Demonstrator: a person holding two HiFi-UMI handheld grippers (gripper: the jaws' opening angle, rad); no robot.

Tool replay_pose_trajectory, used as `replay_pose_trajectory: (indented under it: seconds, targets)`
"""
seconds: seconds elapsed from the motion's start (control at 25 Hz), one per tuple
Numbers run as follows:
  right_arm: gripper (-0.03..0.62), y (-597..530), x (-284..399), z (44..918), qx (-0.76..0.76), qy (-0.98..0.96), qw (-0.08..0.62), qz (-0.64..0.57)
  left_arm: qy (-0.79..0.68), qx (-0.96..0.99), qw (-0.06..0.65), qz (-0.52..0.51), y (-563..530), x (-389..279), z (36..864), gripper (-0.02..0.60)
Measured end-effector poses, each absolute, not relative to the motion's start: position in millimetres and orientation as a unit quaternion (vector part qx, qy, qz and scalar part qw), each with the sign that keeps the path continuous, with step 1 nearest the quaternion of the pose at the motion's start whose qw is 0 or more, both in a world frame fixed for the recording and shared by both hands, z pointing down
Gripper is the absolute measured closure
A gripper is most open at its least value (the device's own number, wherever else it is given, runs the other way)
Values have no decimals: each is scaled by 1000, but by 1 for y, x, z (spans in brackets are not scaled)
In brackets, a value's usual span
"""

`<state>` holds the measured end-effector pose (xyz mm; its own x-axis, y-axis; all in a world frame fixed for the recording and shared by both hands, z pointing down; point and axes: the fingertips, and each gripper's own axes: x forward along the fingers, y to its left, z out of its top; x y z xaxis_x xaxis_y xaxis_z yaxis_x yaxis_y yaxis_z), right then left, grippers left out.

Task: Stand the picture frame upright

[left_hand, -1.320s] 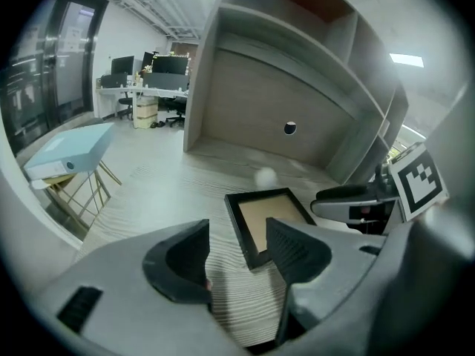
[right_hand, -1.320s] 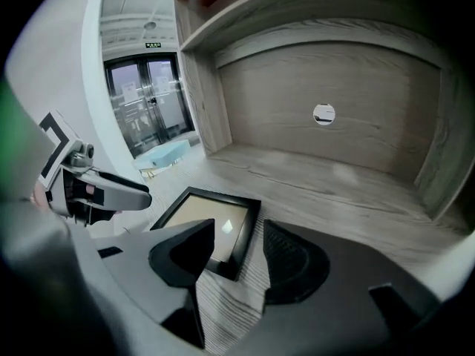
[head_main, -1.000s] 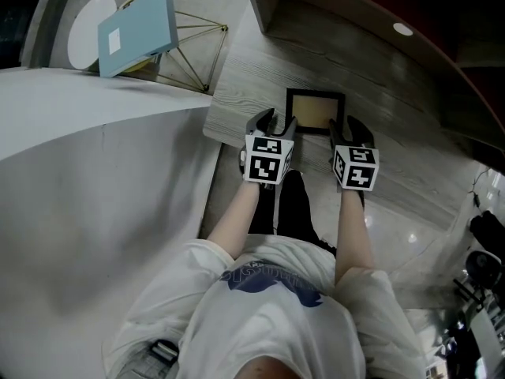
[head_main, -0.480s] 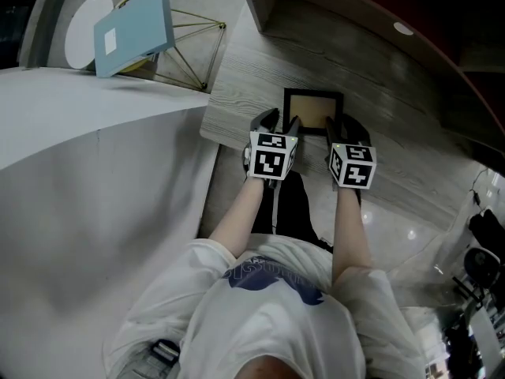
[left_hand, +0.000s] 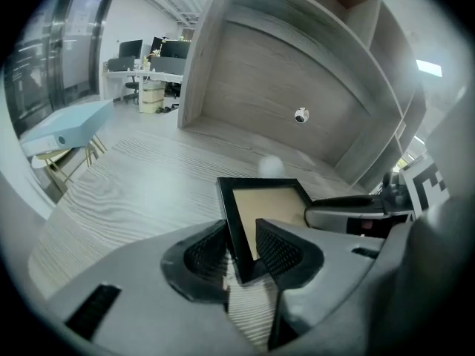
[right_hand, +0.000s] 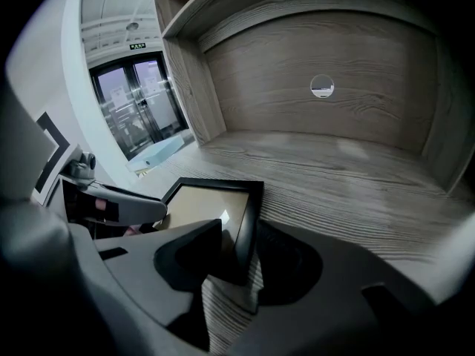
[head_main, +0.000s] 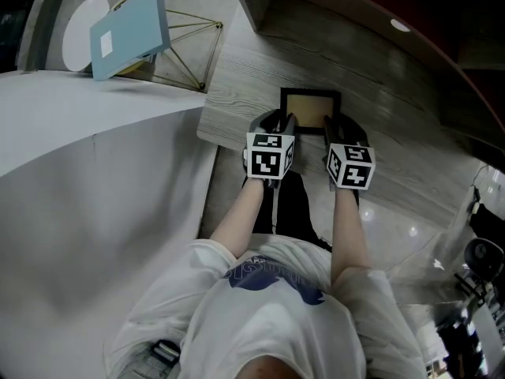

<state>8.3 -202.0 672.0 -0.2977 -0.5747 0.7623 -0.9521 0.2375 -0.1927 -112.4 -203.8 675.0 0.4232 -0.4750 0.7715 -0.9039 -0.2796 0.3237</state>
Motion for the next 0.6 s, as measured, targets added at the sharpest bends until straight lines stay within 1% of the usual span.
replay_pose_trajectory:
  seconds: [0.36, 0.44, 0.6]
  targets:
    - [503, -203, 15, 672, 539, -720, 262, 350, -468, 742, 395, 271, -205, -117, 675, 493]
    - [517, -202, 16, 672, 544, -715, 257, 355, -468, 743, 395, 272, -206, -118, 675, 498]
    - [525, -200, 18, 671, 554, -708, 246, 361, -464, 747, 391, 273, -206, -117, 673, 500]
